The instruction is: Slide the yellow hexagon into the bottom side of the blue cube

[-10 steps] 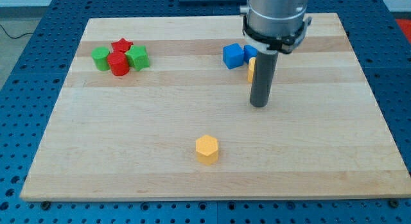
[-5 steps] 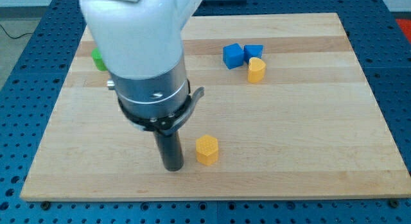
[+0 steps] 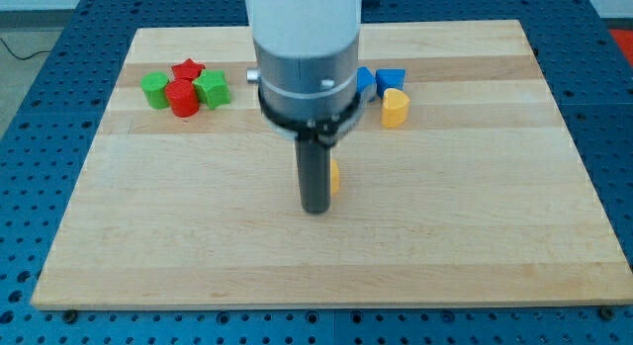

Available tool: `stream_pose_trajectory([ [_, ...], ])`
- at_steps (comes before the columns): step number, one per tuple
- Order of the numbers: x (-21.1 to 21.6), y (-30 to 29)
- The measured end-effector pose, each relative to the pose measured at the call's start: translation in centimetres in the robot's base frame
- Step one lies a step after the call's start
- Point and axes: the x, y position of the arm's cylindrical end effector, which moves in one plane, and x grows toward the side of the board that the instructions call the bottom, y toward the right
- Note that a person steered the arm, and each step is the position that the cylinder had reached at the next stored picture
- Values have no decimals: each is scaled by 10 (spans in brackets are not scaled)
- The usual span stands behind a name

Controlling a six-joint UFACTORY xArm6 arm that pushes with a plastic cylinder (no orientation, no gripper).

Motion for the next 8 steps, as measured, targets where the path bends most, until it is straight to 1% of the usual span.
stream_pose_trajectory([
  [1,-45,0],
  [2,-72,3],
  [3,-59,-5],
  [4,-62,-29],
  [5,-87,-18],
  [6,-107,9],
  [7,-111,23],
  [8,-96,4],
])
